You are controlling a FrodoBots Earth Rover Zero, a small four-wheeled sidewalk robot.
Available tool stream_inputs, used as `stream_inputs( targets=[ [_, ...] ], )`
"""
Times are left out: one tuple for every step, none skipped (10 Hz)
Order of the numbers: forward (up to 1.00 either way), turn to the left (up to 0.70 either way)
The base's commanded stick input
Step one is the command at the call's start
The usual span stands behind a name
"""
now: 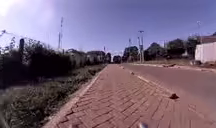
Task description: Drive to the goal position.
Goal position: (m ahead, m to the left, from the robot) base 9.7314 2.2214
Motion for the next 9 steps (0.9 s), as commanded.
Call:
stream_inputs(
  targets=[
    [1.0,0.0],
    [1.0,0.0],
    [1.0,0.0],
    [1.0,0.0],
    [1.0,0.0],
    [1.0,0.0],
    [1.0,0.0],
    [1.0,0.0],
    [1.0,0.0]
  ],
)
